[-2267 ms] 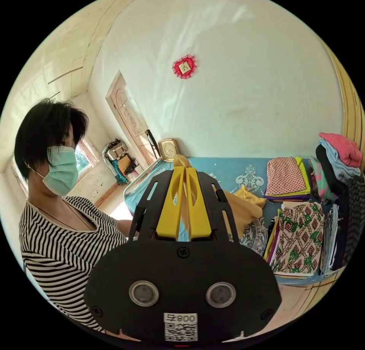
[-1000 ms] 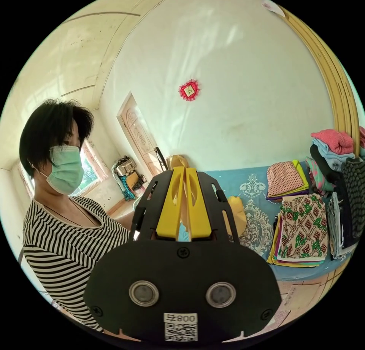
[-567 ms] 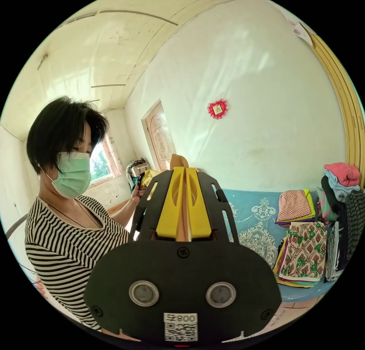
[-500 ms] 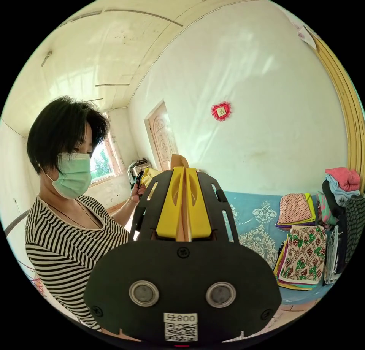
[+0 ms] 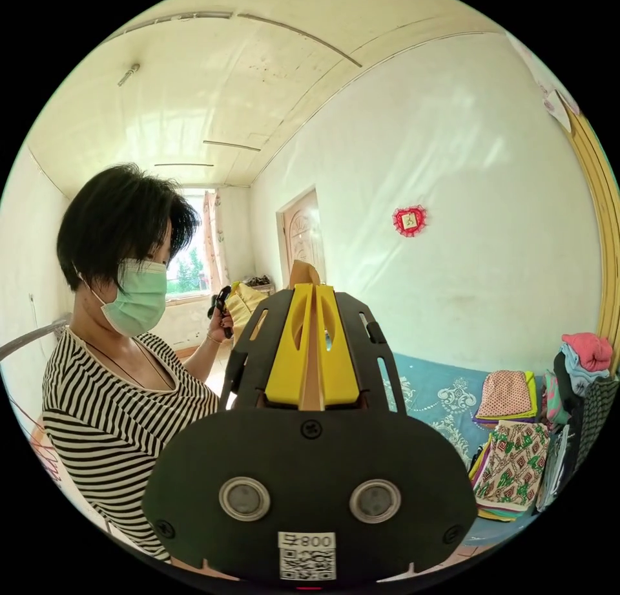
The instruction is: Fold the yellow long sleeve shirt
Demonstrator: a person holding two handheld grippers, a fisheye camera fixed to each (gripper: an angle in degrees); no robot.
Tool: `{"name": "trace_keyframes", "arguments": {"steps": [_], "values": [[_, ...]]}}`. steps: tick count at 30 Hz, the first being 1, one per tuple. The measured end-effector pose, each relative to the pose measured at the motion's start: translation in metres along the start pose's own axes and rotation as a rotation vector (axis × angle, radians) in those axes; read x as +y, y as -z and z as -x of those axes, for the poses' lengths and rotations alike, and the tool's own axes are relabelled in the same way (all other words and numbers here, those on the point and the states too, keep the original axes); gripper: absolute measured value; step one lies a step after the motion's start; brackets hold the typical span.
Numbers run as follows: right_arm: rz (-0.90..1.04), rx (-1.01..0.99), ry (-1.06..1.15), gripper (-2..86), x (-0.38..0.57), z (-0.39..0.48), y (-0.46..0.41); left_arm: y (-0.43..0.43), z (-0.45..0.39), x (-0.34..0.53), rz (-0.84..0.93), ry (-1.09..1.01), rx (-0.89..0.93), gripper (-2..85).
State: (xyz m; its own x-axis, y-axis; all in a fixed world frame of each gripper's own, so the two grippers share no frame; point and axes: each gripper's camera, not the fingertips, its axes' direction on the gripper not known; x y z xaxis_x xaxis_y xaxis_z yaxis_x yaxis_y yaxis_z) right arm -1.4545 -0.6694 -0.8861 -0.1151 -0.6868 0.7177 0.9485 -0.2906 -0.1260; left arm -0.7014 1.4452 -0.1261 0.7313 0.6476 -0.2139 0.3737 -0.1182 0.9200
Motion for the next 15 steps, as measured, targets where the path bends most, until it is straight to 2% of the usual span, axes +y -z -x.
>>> {"name": "trace_keyframes", "arguments": {"steps": [8,15], "values": [[-0.012,-0.023,0.021,0.3,0.0,0.011,-0.033,0.076,-0.016,-0.072,0.011,-0.139,-0.098,0.3],[0.001,-0.024,0.015,0.2,-0.001,-0.004,-0.089,0.131,0.038,-0.141,0.013,-0.146,-0.172,0.2]]}}
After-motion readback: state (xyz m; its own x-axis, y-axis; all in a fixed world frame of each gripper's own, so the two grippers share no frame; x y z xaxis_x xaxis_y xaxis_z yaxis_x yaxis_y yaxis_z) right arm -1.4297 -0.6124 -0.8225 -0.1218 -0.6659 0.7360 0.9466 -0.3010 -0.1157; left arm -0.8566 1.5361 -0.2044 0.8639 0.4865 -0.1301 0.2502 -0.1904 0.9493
